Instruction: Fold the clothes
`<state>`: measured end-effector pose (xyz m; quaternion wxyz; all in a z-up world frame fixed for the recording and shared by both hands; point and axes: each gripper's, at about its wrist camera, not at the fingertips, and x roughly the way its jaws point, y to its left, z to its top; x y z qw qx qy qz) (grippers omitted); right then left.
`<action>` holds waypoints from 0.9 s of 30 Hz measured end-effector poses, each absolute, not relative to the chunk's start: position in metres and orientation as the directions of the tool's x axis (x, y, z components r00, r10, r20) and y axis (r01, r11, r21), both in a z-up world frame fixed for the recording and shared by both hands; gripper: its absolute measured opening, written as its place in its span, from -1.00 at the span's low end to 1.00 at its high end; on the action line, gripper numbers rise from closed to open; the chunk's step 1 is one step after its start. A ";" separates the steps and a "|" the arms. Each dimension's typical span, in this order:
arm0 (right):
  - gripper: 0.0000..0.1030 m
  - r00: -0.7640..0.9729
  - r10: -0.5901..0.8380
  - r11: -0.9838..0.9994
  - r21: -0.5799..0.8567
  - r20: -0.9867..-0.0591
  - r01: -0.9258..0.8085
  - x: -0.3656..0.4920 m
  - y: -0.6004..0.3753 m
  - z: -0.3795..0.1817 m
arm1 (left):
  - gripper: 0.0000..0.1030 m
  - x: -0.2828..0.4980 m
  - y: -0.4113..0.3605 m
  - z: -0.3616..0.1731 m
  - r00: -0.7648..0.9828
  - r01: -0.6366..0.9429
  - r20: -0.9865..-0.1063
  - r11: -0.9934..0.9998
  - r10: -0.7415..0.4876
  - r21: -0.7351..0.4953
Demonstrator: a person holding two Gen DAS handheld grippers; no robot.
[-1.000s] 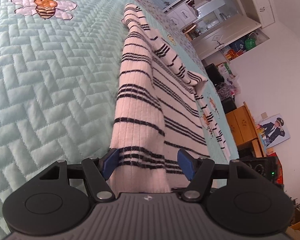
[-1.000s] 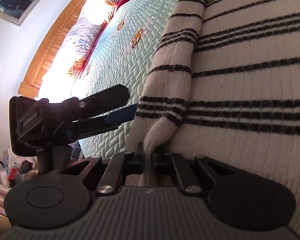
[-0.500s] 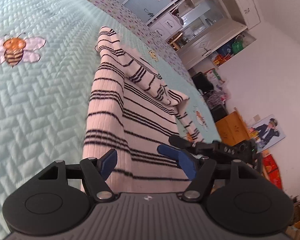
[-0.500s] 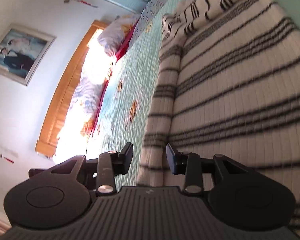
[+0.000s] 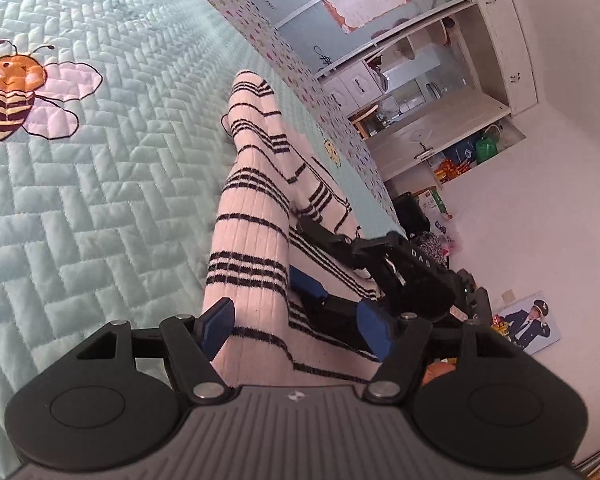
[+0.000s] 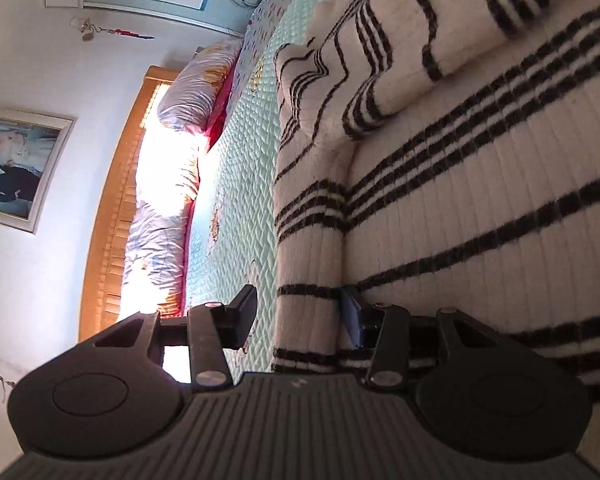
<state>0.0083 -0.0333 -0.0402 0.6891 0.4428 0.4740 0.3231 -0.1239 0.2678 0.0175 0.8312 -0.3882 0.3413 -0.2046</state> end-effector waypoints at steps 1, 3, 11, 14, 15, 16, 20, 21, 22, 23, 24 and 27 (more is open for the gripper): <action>-0.06 0.333 0.875 0.383 0.924 -0.352 -0.028 0.008 -0.032 -0.041 | 0.36 -0.122 0.263 0.017 0.676 0.091 -0.411 0.622 -0.612 -0.777; 0.08 0.320 0.894 0.342 0.939 -0.315 -0.028 0.009 -0.032 -0.041 | 0.36 -0.119 0.257 0.017 0.674 0.118 -0.396 0.619 -0.624 -0.776; 0.15 0.382 0.836 0.473 0.870 -0.394 -0.138 -0.007 -0.042 -0.002 | 0.36 -0.115 0.261 0.018 0.714 0.114 -0.389 0.645 -0.582 -0.755; 0.12 0.481 0.698 0.698 0.653 -0.530 -0.294 -0.029 -0.041 0.011 | 0.36 -0.121 0.261 0.027 0.726 0.114 -0.412 0.686 -0.552 -0.719; -0.03 0.519 0.643 0.759 0.558 -0.562 -0.335 -0.037 -0.040 0.015 | 0.36 -0.123 0.260 0.031 0.728 0.117 -0.422 0.704 -0.541 -0.701; -0.29 0.560 0.585 0.810 0.455 -0.586 -0.370 -0.044 -0.039 0.019 | 0.36 -0.125 0.258 0.035 0.730 0.119 -0.432 0.721 -0.530 -0.683; -0.71 0.481 0.637 0.770 0.487 -0.602 -0.412 -0.056 -0.034 0.004 | 0.36 -0.138 0.240 0.058 0.727 0.179 -0.487 0.817 -0.485 -0.547; -0.71 0.477 0.628 0.777 0.459 -0.615 -0.431 -0.061 -0.030 0.003 | 0.36 -0.140 0.238 0.063 0.729 0.185 -0.487 0.823 -0.481 -0.537; -0.71 0.466 0.641 0.764 0.455 -0.610 -0.457 -0.066 -0.025 0.005 | 0.37 -0.141 0.238 0.064 0.730 0.178 -0.489 0.823 -0.478 -0.539; -0.71 0.452 0.658 0.749 0.455 -0.602 -0.482 -0.071 -0.020 0.006 | 0.37 -0.139 0.238 0.065 0.727 0.165 -0.497 0.823 -0.474 -0.544; -0.71 0.437 0.663 0.740 0.441 -0.608 -0.508 -0.076 -0.016 0.006 | 0.37 -0.137 0.238 0.066 0.724 0.152 -0.504 0.823 -0.470 -0.548; -0.71 0.368 0.708 0.691 0.484 -0.602 -0.537 -0.088 -0.010 0.001 | 0.37 -0.131 0.239 0.063 0.706 0.090 -0.550 0.827 -0.445 -0.554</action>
